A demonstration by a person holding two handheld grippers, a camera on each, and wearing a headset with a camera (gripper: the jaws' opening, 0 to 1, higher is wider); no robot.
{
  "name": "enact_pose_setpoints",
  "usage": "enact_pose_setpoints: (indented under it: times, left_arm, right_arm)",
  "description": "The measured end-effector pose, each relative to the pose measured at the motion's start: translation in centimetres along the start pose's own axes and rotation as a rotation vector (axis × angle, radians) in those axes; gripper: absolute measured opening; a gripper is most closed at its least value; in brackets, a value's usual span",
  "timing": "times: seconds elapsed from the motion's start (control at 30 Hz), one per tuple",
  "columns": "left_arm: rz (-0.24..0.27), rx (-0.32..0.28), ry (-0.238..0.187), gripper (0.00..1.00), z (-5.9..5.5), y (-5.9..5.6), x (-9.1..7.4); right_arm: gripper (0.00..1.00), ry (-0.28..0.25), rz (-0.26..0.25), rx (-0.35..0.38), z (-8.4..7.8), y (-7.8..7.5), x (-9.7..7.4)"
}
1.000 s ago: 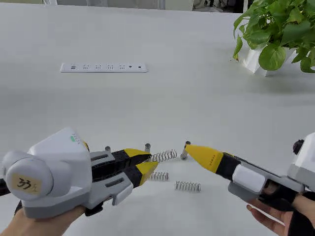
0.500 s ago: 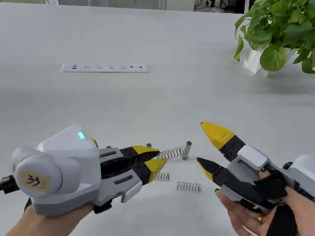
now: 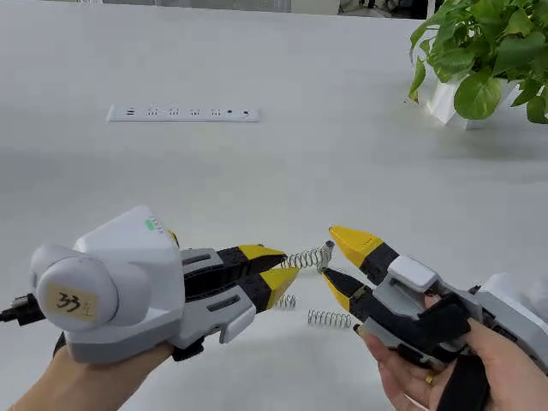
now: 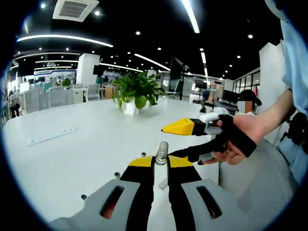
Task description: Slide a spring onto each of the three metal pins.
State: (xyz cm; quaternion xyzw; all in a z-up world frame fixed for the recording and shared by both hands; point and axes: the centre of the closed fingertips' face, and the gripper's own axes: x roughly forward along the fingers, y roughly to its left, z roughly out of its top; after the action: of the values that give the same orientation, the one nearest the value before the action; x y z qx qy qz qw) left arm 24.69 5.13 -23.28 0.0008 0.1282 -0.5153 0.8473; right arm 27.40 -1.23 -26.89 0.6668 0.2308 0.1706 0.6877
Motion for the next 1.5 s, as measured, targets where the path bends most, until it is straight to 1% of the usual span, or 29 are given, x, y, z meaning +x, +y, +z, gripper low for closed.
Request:
enact_pose_setpoints:
  times: [0.13,0.17,0.3,0.47,0.6,0.73,0.77,0.8,0.83,0.87,0.9,0.93,1.0,1.07,1.23,1.43,1.5]
  left_arm:
    - [-0.001,-0.001,0.001,0.06,-0.1,-0.1,0.0]
    - [-0.001,-0.001,0.000,0.06,-0.1,-0.1,0.0]
    - [-0.004,-0.003,0.003,0.06,-0.2,-0.2,0.0]
    - [-0.006,-0.006,0.002,0.06,-0.2,-0.4,0.0]
    - [-0.007,-0.007,0.004,0.06,-0.3,-0.4,0.0]
    - [-0.006,-0.003,0.012,0.06,-0.5,-0.4,0.1]
    - [-0.005,-0.003,0.015,0.06,-0.6,-0.4,0.1]
    - [-0.005,-0.004,0.017,0.06,-0.7,-0.4,0.1]
    - [0.000,0.003,0.026,0.06,-0.9,-0.3,0.1]
    - [-0.001,0.005,0.028,0.06,-1.0,-0.3,0.1]
    - [-0.002,0.005,0.036,0.06,-1.1,-0.4,0.1]
    - [0.002,0.016,0.051,0.06,-1.5,-0.3,0.1]
    - [0.002,0.019,0.054,0.06,-1.6,-0.4,0.1]
    - [0.005,0.018,0.064,0.06,-1.9,-0.3,0.1]
    - [0.012,0.022,0.085,0.06,-2.5,-0.3,0.1]
    - [0.019,0.035,0.128,0.06,-3.3,-0.2,0.1]
    - [0.022,0.039,0.138,0.06,-3.5,-0.1,0.1]
  right_arm:
    - [0.24,-0.001,0.003,0.012,0.2,-0.7,0.1]
    - [0.22,0.001,0.005,0.010,-0.4,-0.6,0.1]
    - [0.16,0.004,0.011,0.007,-0.7,-0.6,0.2]
    - [0.08,0.005,0.016,-0.003,-0.7,-0.8,0.2]
    - [0.07,0.002,0.015,-0.009,-0.8,-0.8,0.2]
    - [0.06,-0.001,0.008,-0.049,-0.9,-0.8,0.3]
    - [0.06,-0.004,0.002,-0.080,-0.9,-0.6,0.3]
    - [0.06,0.000,-0.001,-0.097,-1.0,-0.6,0.3]
    - [0.06,0.005,-0.005,-0.131,-1.7,0.0,0.3]
    - [0.06,0.005,-0.007,-0.159,-1.8,0.2,0.3]
    - [0.06,0.010,-0.010,-0.180,-2.3,0.7,0.3]
    - [0.06,0.017,-0.011,-0.205,-2.6,1.0,0.3]
    - [0.06,0.030,-0.030,-0.279,-3.2,1.4,0.3]
    - [0.06,0.042,-0.035,-0.320,-3.6,1.6,0.3]
    - [0.06,0.073,-0.059,-0.449,-4.2,2.1,0.2]
    - [0.06,0.127,-0.090,-0.660,-5.1,2.6,0.3]
    - [0.05,0.142,-0.092,-0.716,-5.3,2.8,0.4]
